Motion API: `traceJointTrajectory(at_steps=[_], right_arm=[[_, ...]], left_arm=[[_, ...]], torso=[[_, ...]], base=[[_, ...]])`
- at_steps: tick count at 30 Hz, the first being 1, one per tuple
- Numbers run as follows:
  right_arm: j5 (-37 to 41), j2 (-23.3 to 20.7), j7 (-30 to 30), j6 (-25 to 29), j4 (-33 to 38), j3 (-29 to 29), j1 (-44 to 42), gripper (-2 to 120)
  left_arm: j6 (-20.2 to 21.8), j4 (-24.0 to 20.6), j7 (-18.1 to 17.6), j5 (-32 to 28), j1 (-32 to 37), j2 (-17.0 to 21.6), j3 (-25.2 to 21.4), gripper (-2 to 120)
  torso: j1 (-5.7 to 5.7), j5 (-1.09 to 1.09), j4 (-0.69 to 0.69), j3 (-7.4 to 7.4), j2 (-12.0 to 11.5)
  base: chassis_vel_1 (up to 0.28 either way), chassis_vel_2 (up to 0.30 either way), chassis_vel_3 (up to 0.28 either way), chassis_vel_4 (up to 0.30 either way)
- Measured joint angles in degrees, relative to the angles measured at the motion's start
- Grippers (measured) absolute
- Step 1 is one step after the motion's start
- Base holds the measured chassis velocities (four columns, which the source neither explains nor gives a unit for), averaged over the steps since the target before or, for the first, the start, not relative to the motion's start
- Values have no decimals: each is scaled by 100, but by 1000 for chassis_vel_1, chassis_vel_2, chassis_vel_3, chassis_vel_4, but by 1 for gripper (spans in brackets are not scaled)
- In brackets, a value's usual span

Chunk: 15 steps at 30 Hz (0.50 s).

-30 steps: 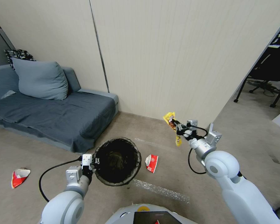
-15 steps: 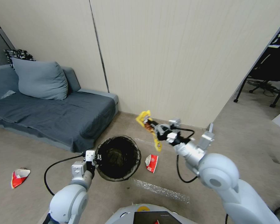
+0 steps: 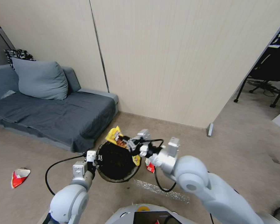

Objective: Pick up the trash bin, then pick up the garbage from the floor and place it into the trash bin.

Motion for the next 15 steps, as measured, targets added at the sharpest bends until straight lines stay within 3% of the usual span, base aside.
traceJointTrajectory(at_steps=[12,15], right_arm=[[-326,-3,336,-222,-168,-297,-107,0],[-528,3,354,-237,-187,-399,-146,7]], left_arm=[[-1,12,30,-5,-49,14,3,1],[-1,22,36,-4,-65,-4,18,1]], torso=[[0,0,-1,0,0],[0,0,-1,0,0]], base=[[0,0,0,0],[0,0,0,0]])
